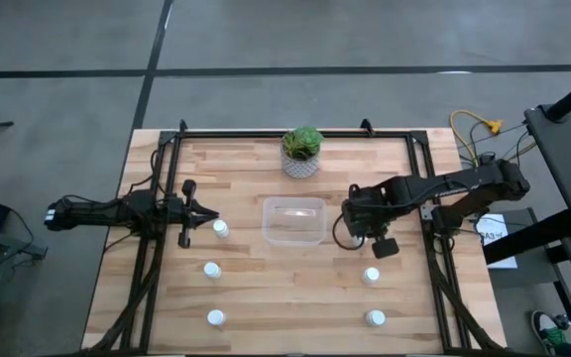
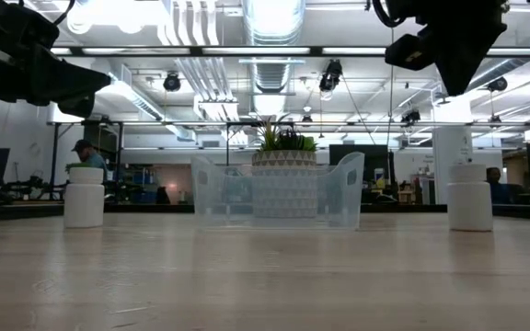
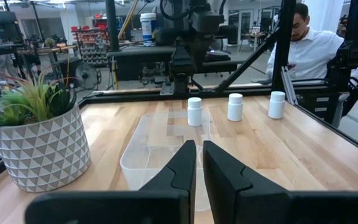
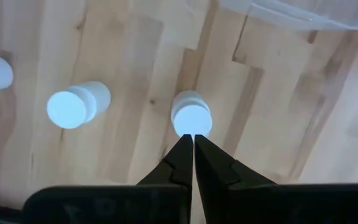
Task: Pick and place pill bottles into a basket
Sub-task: Put the white medicine bottle into the transparent bin
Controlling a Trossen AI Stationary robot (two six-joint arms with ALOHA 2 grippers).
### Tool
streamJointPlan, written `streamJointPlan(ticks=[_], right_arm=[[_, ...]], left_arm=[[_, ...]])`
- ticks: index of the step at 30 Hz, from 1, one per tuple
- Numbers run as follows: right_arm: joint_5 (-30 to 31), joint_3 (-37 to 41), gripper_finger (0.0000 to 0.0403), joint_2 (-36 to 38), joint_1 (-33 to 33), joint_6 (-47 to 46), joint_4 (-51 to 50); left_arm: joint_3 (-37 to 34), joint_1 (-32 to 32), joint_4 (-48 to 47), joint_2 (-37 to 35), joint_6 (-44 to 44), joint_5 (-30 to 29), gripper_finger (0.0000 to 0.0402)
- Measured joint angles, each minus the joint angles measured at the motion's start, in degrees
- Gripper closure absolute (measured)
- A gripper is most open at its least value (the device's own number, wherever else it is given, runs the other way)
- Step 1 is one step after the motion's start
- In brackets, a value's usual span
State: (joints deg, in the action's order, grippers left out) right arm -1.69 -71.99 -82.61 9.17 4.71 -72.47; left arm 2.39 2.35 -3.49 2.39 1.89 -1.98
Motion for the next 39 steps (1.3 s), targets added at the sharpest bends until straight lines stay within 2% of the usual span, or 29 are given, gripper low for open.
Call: streamJointPlan(ticks=[11, 27, 33, 39], right_arm=[[0.4, 2.3, 0.0384, 0.0, 0.0, -0.2, 1.2], [0.4, 3.5, 0.0229, 0.0, -0.1, -0.2, 3.4], [0.4, 4.4, 0.0206, 0.0, -0.1, -0.1, 3.8], [0.4, 6.8, 0.0206, 0.0, -0.1, 1.6, 5.6]], left_arm=[[0.0, 0.0, 0.0, 0.0, 0.0, 0.0, 0.0389], [0.0, 0.0, 0.0, 0.0, 0.0, 0.0, 0.0389], [0.0, 0.0, 0.0, 0.0, 0.0, 0.0, 0.0389], [0.0, 0.0, 0.0, 0.0, 0.0, 0.0, 0.0389]])
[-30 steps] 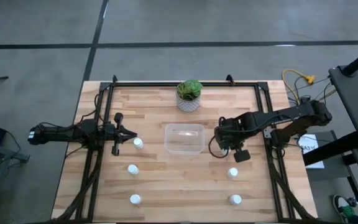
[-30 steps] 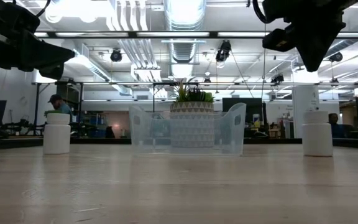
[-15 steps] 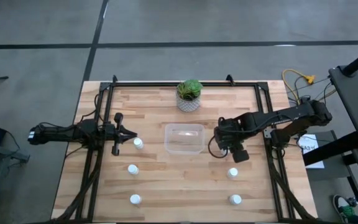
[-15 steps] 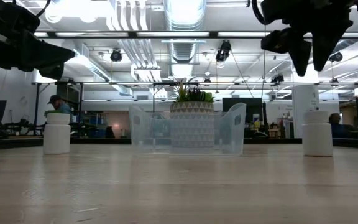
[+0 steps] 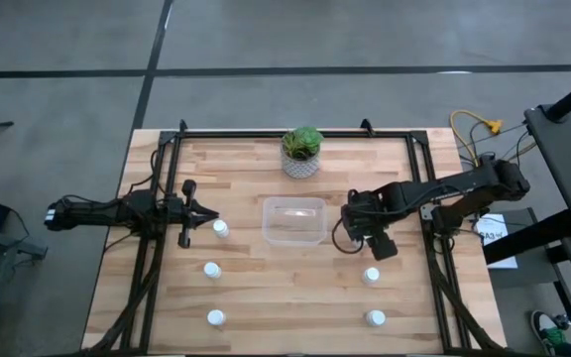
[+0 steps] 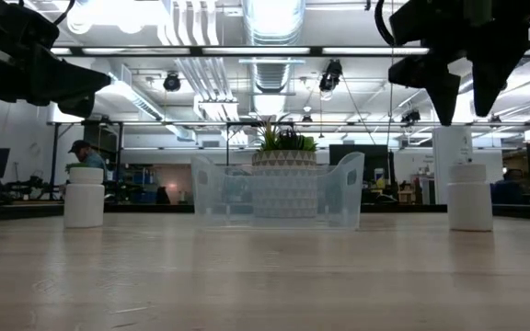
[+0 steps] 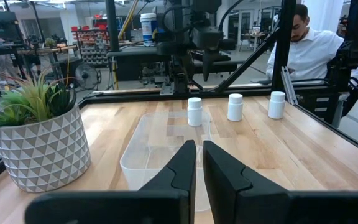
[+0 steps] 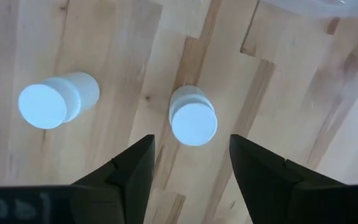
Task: Pick and place pill bottles into a basket
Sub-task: Put the white medicine bottle into the transparent bin
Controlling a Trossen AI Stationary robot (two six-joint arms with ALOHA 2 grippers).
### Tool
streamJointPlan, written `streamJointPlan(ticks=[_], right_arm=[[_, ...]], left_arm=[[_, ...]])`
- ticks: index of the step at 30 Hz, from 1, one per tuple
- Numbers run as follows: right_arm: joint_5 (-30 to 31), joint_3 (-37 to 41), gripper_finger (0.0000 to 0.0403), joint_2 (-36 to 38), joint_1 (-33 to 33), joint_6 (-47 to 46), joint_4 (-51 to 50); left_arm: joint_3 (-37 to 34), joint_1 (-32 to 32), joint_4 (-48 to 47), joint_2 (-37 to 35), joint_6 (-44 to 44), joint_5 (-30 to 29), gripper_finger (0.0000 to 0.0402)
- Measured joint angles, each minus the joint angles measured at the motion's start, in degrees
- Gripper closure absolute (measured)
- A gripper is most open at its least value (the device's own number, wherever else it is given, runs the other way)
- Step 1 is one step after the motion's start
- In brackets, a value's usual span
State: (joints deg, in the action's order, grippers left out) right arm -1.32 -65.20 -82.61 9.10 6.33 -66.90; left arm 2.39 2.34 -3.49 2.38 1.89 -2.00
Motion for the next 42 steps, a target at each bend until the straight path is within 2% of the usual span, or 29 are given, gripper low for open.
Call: streamJointPlan(ticks=[18, 28, 42], right_arm=[[0.2, 8.1, 0.0207, 0.0, 0.0, 4.1, 9.2], [2.9, 8.3, 0.0209, 0.0, 0.0, 4.9, 9.3], [3.0, 9.0, 0.0209, 0.0, 0.0, 5.0, 9.7]], left_arm=[[0.0, 0.0, 0.0, 0.0, 0.0, 0.0, 0.0389], [0.0, 0.0, 0.0, 0.0, 0.0, 0.0, 0.0389], [0.0, 0.0, 0.0, 0.0, 0.0, 0.0, 0.0389]])
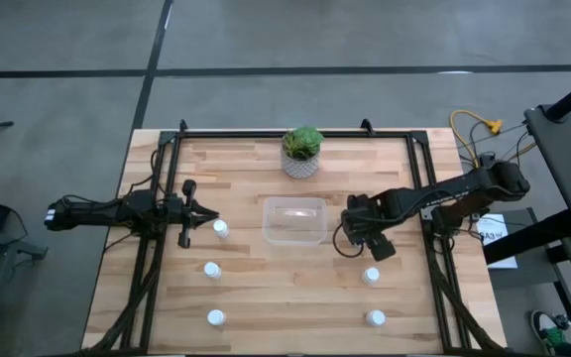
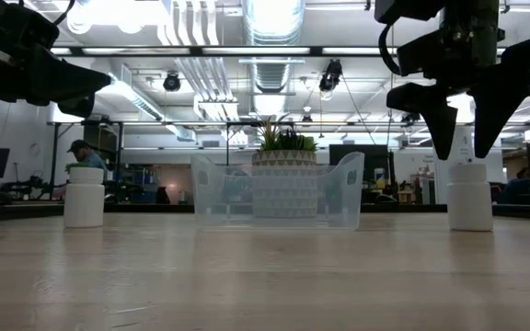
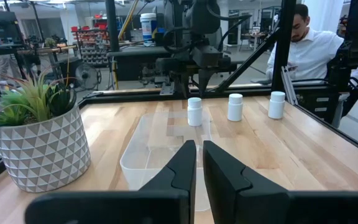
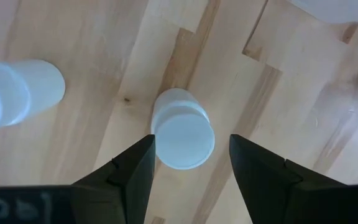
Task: Pick and place pill bottles into a basket
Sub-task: Put the white medicine bottle into the transparent bin
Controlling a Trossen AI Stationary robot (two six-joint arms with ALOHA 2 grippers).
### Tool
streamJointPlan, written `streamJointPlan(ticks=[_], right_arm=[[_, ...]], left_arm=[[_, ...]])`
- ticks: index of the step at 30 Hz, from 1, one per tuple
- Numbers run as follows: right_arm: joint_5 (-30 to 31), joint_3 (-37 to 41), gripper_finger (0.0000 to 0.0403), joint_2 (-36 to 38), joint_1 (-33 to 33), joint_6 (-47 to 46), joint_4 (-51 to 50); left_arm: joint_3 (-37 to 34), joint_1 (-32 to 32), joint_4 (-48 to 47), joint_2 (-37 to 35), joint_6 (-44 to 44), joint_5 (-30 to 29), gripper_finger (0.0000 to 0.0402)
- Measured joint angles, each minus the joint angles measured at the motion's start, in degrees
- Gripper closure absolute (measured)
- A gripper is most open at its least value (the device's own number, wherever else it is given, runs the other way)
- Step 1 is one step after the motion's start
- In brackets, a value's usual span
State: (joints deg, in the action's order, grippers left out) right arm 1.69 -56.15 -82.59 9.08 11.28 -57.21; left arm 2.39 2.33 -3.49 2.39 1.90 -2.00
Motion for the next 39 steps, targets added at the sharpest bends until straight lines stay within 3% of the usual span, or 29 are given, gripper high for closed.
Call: streamJointPlan(ticks=[39], right_arm=[[-0.3, 3.3, 0.0209, 0.0, 0.0, -1.5, 5.3]], left_arm=[[0.0, 0.0, 0.0, 0.0, 0.0, 0.0, 0.0389]])
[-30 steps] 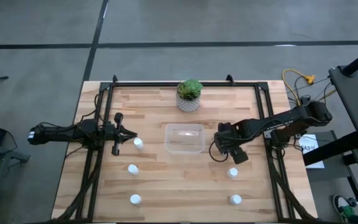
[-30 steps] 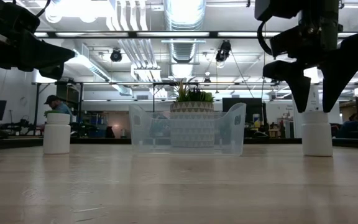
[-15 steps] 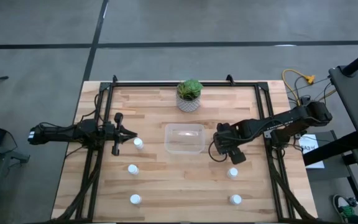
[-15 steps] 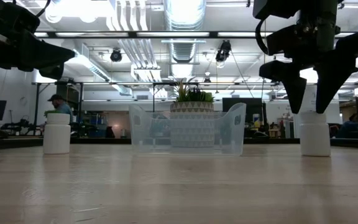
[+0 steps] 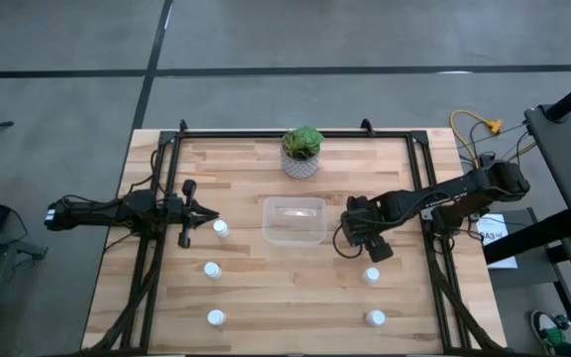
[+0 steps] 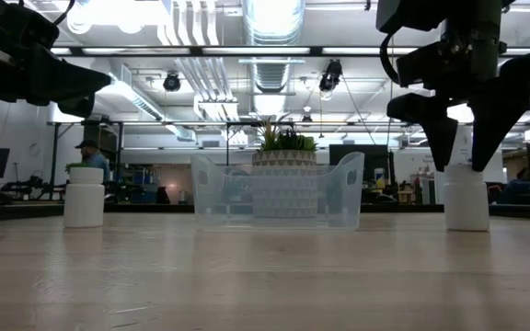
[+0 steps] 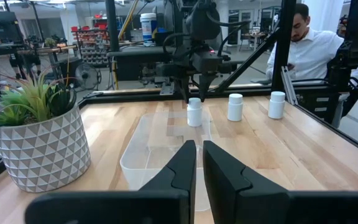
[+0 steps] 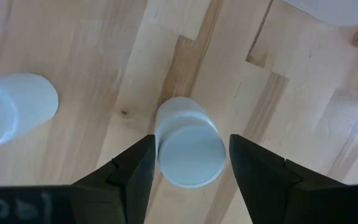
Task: Pick and place pill bottles into a basket
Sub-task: Put the white medicine bottle into the transparent bin
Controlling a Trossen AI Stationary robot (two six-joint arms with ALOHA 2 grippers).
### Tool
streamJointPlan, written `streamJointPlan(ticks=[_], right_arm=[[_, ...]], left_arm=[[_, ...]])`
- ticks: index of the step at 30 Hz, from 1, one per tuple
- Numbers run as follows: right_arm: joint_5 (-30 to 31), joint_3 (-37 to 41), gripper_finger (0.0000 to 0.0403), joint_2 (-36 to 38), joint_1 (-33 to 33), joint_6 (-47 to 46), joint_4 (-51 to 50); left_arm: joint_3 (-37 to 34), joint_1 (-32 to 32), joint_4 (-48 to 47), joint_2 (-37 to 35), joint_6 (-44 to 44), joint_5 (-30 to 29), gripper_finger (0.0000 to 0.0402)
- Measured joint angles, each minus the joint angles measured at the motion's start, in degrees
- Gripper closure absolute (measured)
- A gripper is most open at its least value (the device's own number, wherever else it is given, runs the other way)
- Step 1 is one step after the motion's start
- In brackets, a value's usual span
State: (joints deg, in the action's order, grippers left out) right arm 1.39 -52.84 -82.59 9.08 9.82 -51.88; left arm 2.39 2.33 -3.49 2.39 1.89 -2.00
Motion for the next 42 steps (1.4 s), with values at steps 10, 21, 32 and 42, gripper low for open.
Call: streamJointPlan(ticks=[10, 21, 32, 42], right_arm=[[0.0, 1.4, 0.0209, 0.0, 0.0, -0.8, 0.2], [0.0, 1.6, 0.0209, 0.0, 0.0, -0.4, 1.9], [-0.2, 1.6, 0.0229, 0.0, 0.0, -0.4, 1.9], [-0.2, 1.6, 0.0256, 0.0, 0.0, -0.8, 1.7]], left_arm=[[0.0, 0.0, 0.0, 0.0, 0.0, 0.0, 0.0389], [0.0, 0.0, 0.0, 0.0, 0.0, 0.0, 0.0389], [0.0, 0.0, 0.0, 0.0, 0.0, 0.0, 0.0389], [0.0, 0.0, 0.0, 0.0, 0.0, 0.0, 0.0389]])
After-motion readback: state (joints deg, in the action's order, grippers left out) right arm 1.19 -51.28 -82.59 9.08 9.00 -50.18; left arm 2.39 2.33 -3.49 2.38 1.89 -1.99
